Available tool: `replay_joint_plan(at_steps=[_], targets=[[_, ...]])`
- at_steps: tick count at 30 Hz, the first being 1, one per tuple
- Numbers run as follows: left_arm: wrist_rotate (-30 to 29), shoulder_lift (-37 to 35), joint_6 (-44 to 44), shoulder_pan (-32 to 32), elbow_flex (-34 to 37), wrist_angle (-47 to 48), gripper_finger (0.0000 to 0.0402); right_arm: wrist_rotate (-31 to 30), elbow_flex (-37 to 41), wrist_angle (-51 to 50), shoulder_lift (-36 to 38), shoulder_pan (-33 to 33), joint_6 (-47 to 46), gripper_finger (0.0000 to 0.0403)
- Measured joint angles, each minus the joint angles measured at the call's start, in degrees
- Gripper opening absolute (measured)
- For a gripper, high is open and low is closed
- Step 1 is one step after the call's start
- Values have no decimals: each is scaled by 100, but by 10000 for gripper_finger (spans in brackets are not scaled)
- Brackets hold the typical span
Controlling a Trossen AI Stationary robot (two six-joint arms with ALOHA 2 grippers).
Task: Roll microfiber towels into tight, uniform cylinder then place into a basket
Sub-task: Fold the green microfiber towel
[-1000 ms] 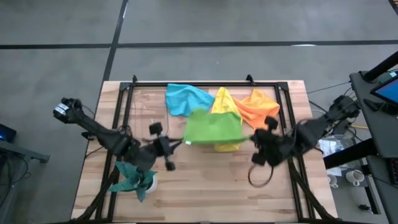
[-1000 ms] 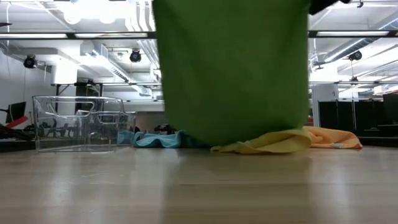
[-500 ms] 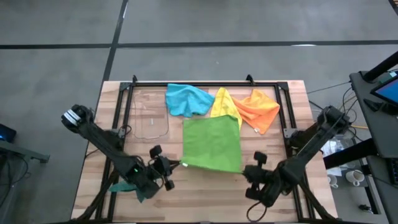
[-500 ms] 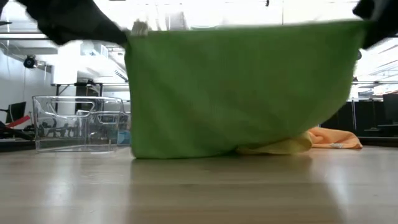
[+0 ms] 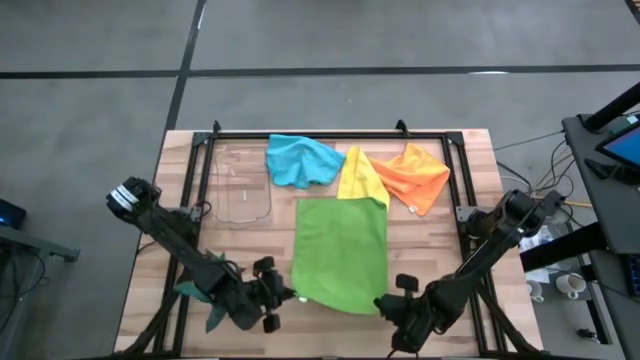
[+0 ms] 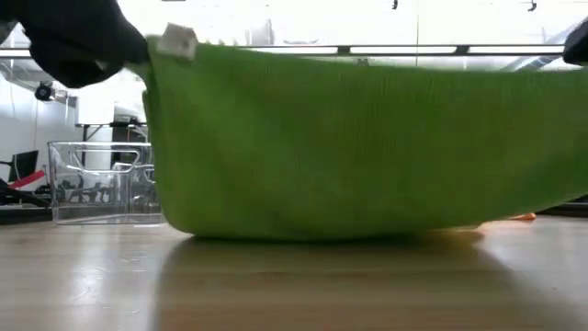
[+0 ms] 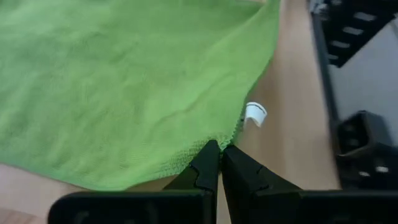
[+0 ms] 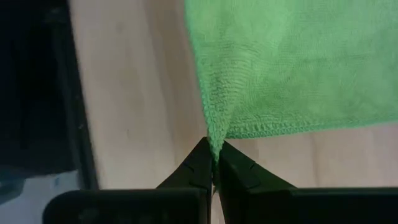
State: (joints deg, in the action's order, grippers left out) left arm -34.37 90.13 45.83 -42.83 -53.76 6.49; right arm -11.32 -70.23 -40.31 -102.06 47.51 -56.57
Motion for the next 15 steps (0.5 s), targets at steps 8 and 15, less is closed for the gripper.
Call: replay_joint_plan(at_steps=[8,15], targets=[[789,-27,325,-17,7,-5,0,444,-79,32,37,50,-9,8],[273,-27,321,60,28,145,0,263,-69,-192,276,3,302,8]])
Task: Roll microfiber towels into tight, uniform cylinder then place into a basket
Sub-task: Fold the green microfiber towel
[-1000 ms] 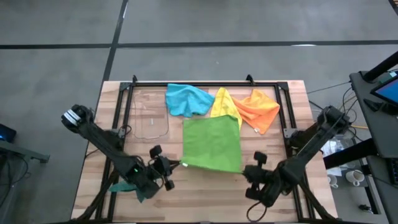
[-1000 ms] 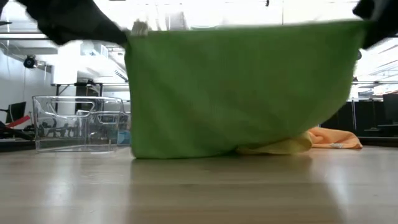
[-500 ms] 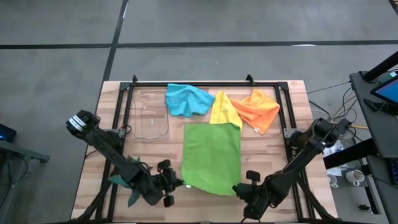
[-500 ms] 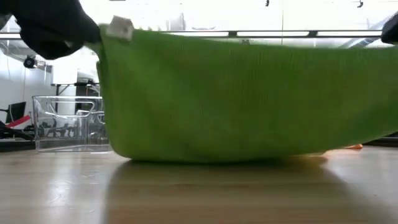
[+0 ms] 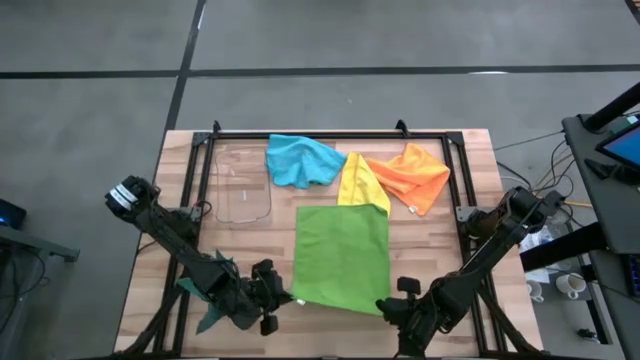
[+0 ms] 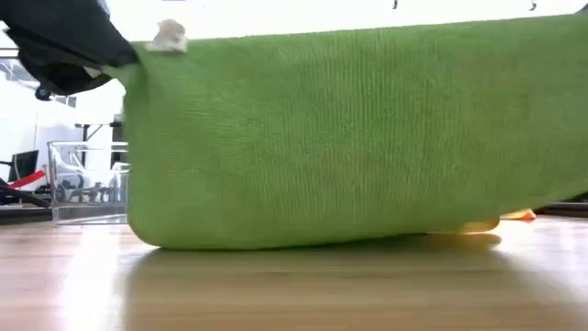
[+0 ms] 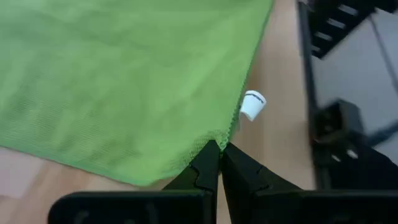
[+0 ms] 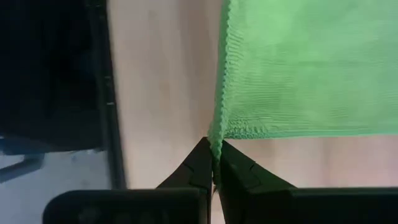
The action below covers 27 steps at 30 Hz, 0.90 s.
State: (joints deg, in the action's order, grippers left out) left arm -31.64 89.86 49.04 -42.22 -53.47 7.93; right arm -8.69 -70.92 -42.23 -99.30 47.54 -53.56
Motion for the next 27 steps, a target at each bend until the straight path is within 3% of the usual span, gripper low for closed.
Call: replay_joint_plan(at_steps=[11,18,27], targets=[[-1355,0,-33,606,42,937,0,-927,89,-1074,61,-941,251,8],[-1445,35,9,1099,406,920,0,-1091,163,-1383,61,-1700,778,8],[-1819,85,-31,1507,553,868,0,-1544,325,-2035,67,-2367,731,8]])
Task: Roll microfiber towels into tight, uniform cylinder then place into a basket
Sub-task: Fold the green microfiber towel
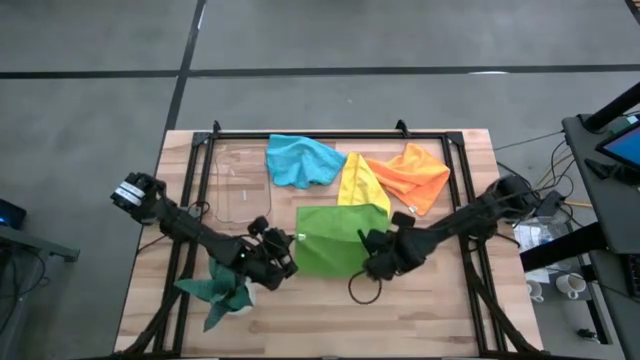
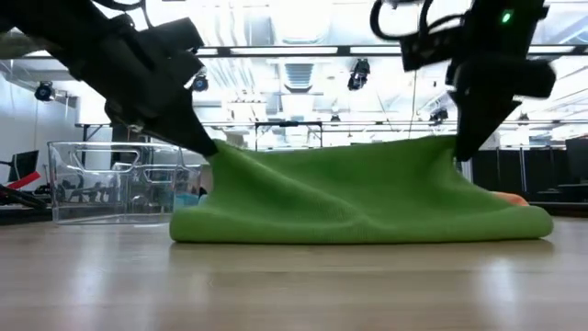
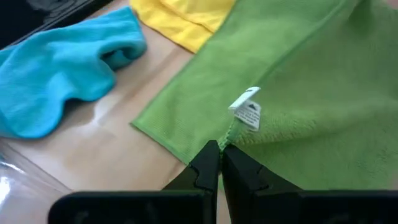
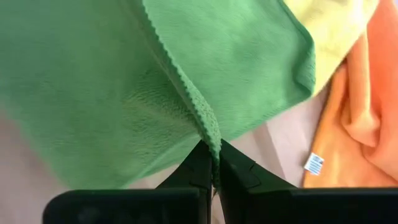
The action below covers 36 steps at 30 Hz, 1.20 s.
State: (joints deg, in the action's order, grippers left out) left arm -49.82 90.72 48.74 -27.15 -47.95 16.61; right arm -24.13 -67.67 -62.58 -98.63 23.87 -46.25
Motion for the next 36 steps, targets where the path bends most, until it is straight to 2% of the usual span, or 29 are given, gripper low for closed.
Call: replay_joint_plan(at_steps=[10,18,36], targets=[[2,4,-100,493,329,-510,0,-18,484,20,0,-441,-16,8],[0,4,-561,853,328,-762,0,-178,513,-17,56,-621,-1,8],[-234,511,-718,1232,291,-873,0,-309,513,12,74,-914,21,8]])
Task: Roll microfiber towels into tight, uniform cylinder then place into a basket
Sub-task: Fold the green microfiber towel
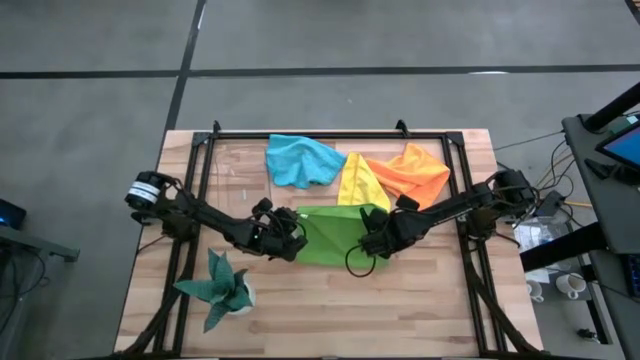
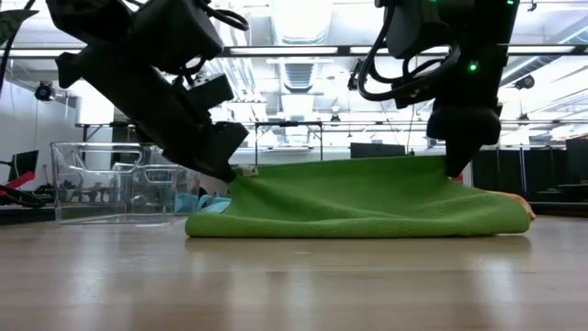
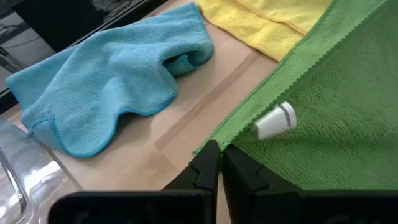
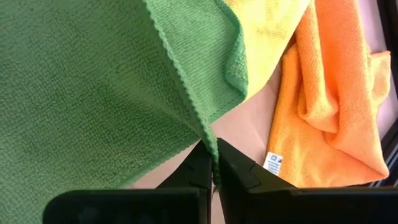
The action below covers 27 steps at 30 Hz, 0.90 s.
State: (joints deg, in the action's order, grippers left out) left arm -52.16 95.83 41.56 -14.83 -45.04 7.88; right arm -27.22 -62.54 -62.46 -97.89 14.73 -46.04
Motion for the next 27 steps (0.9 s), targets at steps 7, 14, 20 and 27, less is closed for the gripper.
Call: replay_joint_plan(at_steps=[7,14,20,27], targets=[[65,0,-11,37,2,0,0,0,0,15,0,-40,-20,8],[83,0,-51,55,4,2,0,1,0,26,0,-51,2,9],[85,-2,-72,108,4,9,0,-156,0,22,0,-64,58,38],[109,-27,-304,242,4,0,48,-532,0,-23,0,-90,264,119]])
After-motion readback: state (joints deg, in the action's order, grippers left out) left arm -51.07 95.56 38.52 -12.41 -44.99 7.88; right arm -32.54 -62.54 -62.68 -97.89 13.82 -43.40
